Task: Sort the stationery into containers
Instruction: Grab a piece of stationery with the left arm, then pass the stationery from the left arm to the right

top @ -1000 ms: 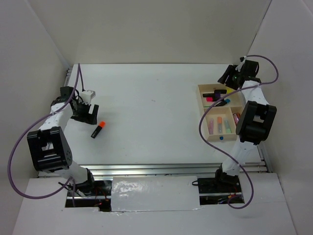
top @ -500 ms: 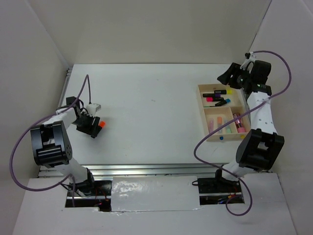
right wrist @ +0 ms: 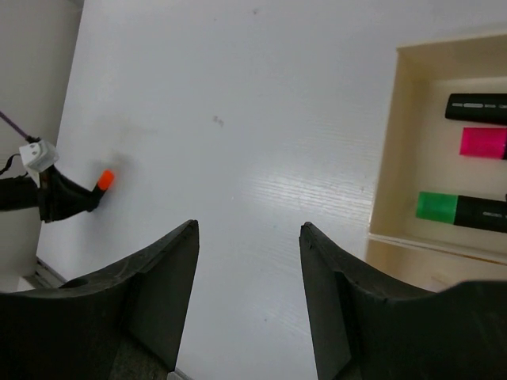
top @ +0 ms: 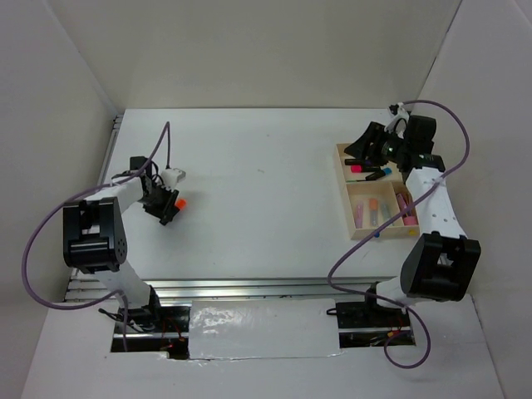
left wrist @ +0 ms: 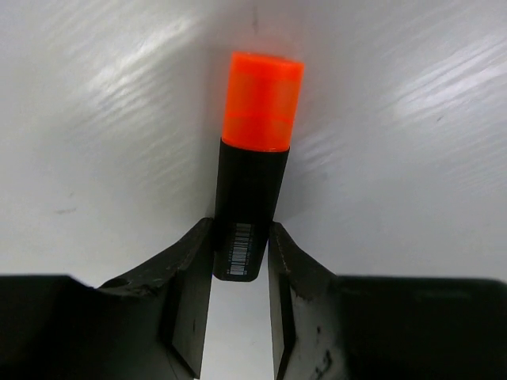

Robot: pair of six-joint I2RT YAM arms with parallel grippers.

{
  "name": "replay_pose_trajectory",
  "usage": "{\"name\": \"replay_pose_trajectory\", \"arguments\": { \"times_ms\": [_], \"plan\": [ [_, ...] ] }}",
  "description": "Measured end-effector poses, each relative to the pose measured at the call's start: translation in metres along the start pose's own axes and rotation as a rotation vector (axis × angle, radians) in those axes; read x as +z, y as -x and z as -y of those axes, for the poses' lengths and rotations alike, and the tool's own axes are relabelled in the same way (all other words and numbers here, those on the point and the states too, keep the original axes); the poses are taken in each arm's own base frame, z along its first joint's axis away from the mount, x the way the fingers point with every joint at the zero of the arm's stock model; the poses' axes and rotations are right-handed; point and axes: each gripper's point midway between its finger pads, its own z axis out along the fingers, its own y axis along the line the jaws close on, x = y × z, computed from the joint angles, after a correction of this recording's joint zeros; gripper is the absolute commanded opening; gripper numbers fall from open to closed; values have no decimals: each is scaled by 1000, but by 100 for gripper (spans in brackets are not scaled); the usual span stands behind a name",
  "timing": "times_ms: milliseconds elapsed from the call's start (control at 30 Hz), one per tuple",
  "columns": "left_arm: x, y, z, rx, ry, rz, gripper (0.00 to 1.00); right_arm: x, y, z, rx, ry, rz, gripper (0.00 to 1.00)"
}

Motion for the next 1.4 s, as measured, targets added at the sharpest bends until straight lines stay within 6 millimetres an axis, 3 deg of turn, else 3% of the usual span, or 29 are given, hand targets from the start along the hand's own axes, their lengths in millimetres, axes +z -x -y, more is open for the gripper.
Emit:
{"name": "replay_pose_trajectory", "arguments": {
  "times_ms": [133,233,400,533,700,900,1067,1100,1133,1200,1233,1267,1300,1333,1367,1400],
  "plan": [
    [1,21,20,-8,-78,32,0,4,-10,-22,-4,47,-21,64],
    [-10,50,43,-34,-164,115,0,10,-21,-48,16,114,-57,72],
    [-64,118,102,-77,-284,359,0,23,-49,-111,29,268,-161,73],
    [-114,158,169,-4,-396,523,0,36,-78,-158,18,377,-268,73],
    [-143,172,222,32,-511,574,0,52,-102,-197,1,453,-361,73],
    [-148,172,249,39,-563,554,0,57,-113,-228,-22,517,-388,72],
    [-153,176,268,80,-574,555,0,64,-117,-241,-38,536,-401,68],
    [-153,176,271,85,-578,552,0,67,-119,-242,-38,537,-406,66],
    [-152,176,273,88,-579,548,0,69,-120,-242,-37,536,-411,53],
    [-151,175,274,90,-578,544,0,73,-123,-241,-34,535,-421,37],
    [-149,175,273,87,-573,539,0,74,-124,-241,-29,535,-427,20],
    [-147,175,274,86,-571,534,4,75,-125,-241,-30,537,-429,14],
    [-144,173,273,84,-565,522,15,73,-125,-244,-9,547,-441,3],
    [-141,173,272,81,-563,514,22,73,-124,-245,-7,547,-438,0],
    [-140,172,273,80,-560,510,43,73,-124,-245,-15,548,-435,0],
    [-140,172,272,78,-556,508,54,73,-124,-245,-15,549,-435,0]
  ]
}}
